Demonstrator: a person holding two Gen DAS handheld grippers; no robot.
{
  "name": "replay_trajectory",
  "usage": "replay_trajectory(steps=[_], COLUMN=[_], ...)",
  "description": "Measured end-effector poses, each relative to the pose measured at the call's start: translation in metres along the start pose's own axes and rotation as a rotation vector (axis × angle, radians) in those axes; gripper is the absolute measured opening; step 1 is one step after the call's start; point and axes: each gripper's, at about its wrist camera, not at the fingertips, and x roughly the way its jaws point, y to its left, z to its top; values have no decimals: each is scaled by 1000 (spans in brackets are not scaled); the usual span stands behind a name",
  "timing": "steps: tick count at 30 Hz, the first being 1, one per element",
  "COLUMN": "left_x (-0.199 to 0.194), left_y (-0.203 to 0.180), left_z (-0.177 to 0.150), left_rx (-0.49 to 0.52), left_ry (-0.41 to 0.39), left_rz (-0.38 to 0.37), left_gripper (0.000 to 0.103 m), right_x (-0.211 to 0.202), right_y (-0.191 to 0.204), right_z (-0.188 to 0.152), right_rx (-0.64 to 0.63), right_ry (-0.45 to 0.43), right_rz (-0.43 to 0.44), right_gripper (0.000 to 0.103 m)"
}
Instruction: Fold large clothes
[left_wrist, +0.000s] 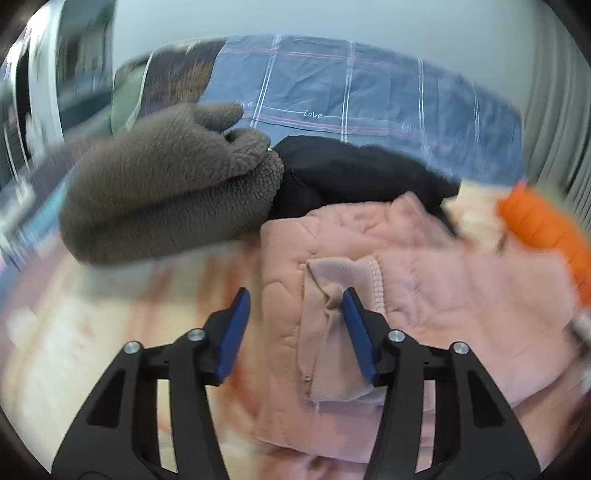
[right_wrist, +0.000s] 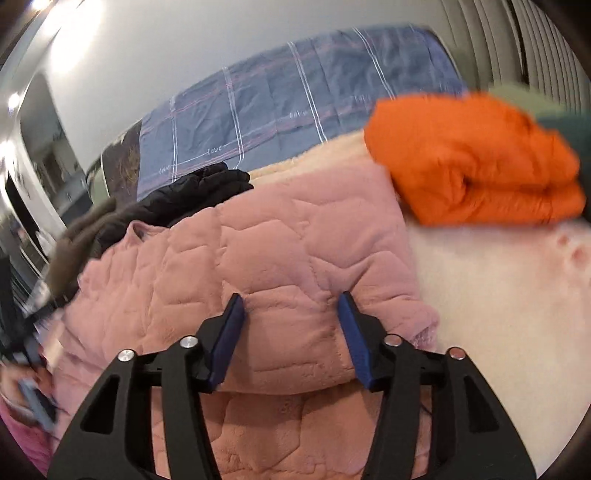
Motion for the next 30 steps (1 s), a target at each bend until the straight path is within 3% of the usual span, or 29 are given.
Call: replay_trajectory(steps=[3, 4, 7, 8, 9, 10, 11, 13, 16, 19, 21, 22, 24, 25, 26, 28, 30], left_x=[-35, -46, -42, -29, -14, 12, 32, 27, 24, 25, 30, 27, 24, 25, 26, 28, 28], left_y=[-3, -11, -44, -54, -62, -73, -84, -97, -94, -90, -95, -96, -92, -92, -94, -97, -97], left_z=[10, 10, 0, -7, -12, -26, -42, -44, -45, -42, -46, -48, -51, -50, -49, -49, -49], left_rx=[-12, 10, 85, 114, 141, 198, 274, 340, 336, 323, 333, 332, 328, 328, 330, 339, 340], left_ry=[-108, -131, -56, -5, 36, 93, 108, 79, 69, 74, 74, 74, 75, 75, 75, 76, 78], left_rz=[-77, -141, -405, -420, -392, -291, -203, -143, -148, -163, -153, -154, -160, -160, -163, -162, -161], left_gripper=[50, 50, 66, 69, 69, 68, 69, 68, 69, 69, 69, 69, 69, 69, 69, 70, 70], right_x=[4, 3, 2, 1, 2, 1, -1, -8, -10, -8, 12, 23, 69, 95, 108, 108, 107], right_y=[7, 7, -1, -1, 0, 1, 4, 14, 30, 63, 85, 90, 86, 74, 63, 45, 48], right_z=[0, 2, 0, 0, 0, 0, 0, 7, 29, 53, 64, 66, 60, 51, 43, 42, 40], right_rx=[-18, -13, -1, -4, -8, -13, -20, -50, -90, -198, -286, -309, -364, -380, -369, -273, -291], right_ry=[7, 7, 5, 3, 1, -3, -14, -27, 0, -18, 20, 44, 114, 137, 132, 97, 94], right_rz=[-8, -3, 2, -4, -11, -20, -33, -86, -42, -67, -44, -41, -183, -248, -219, -142, -154], right_gripper=[65, 65, 65, 65, 65, 63, 62, 59, 48, 47, 47, 49, 51, 58, 66, 66, 66])
